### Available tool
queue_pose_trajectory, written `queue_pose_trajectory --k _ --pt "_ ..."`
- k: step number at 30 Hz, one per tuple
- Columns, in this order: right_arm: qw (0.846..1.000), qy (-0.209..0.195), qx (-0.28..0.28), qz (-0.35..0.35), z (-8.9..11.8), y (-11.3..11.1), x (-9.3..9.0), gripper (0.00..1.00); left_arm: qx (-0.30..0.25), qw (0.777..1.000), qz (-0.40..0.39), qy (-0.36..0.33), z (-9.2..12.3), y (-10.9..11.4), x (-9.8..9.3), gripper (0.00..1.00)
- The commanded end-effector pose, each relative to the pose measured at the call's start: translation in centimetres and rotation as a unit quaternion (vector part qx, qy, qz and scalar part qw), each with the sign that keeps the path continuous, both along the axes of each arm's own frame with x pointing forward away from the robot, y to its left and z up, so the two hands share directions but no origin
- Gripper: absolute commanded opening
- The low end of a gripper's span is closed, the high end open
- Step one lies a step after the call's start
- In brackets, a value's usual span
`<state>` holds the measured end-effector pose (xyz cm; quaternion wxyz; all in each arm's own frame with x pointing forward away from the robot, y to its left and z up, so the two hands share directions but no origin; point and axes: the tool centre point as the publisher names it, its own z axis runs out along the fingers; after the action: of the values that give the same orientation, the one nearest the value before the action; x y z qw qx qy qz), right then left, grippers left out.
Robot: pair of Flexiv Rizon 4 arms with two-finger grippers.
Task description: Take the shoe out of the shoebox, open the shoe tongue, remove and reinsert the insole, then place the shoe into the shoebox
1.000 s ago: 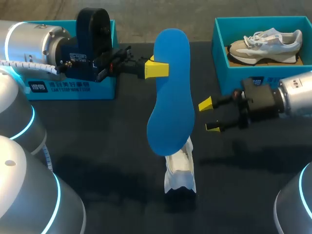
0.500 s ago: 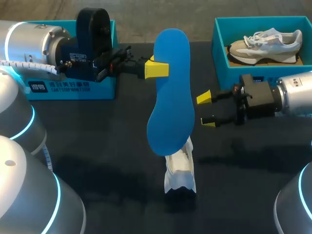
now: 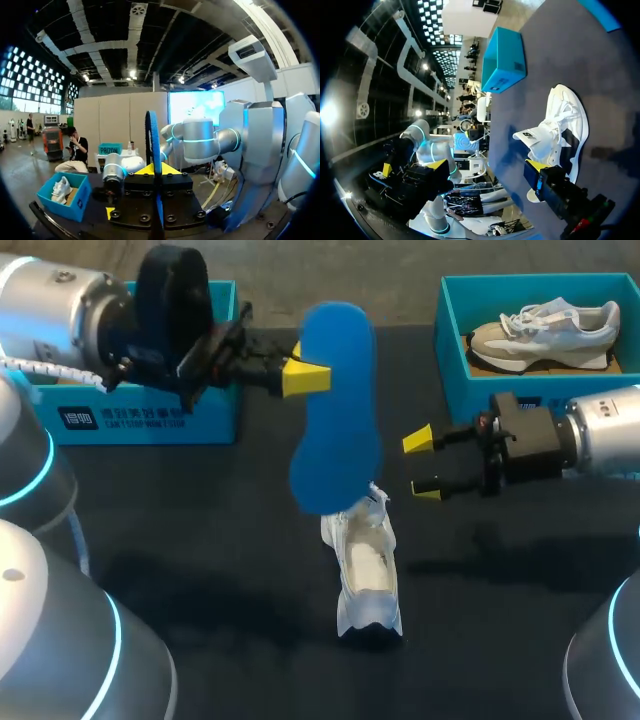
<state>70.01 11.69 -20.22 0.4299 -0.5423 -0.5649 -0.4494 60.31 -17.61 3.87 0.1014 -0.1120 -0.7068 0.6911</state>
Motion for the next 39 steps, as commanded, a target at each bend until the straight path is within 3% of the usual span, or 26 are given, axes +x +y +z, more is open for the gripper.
queue_pose_trajectory --k 1,3,4,19,23,32,38,39 --pt "1.0 0.0 -0.001 -0.001 0.0 0.1 0.0 1.0 -0.001 0.986 0.0 -0.165 0.1 0.3 1.5 0.0" --pt "1.0 0.0 -0.001 -0.001 0.0 0.1 0.0 1.0 0.002 0.979 0.004 -0.205 -0.3 0.3 1.6 0.0" --pt "1.0 0.0 -0.001 -0.001 0.0 0.1 0.0 1.0 0.034 0.965 0.024 -0.259 -0.9 0.1 1.6 0.0" --pt "1.0 0.0 -0.001 -0.001 0.0 0.1 0.0 1.0 0.037 0.962 0.026 -0.269 -1.4 -0.1 1.8 0.0" --pt "1.0 0.0 -0.001 -0.001 0.0 0.1 0.0 1.0 0.0 0.943 0.019 -0.332 -2.9 0.7 2.9 0.0" --pt "1.0 0.0 -0.001 -0.001 0.0 0.1 0.0 1.0 -0.029 0.892 0.025 -0.45 -5.1 2.8 6.0 0.0" --pt "1.0 0.0 -0.001 -0.001 0.0 0.1 0.0 1.0 -0.027 0.849 0.017 -0.527 -5.0 2.6 5.9 0.0" --pt "1.0 0.0 -0.001 -0.001 0.0 0.1 0.0 1.0 -0.007 0.826 0.024 -0.563 -5.4 2.5 5.7 0.0"
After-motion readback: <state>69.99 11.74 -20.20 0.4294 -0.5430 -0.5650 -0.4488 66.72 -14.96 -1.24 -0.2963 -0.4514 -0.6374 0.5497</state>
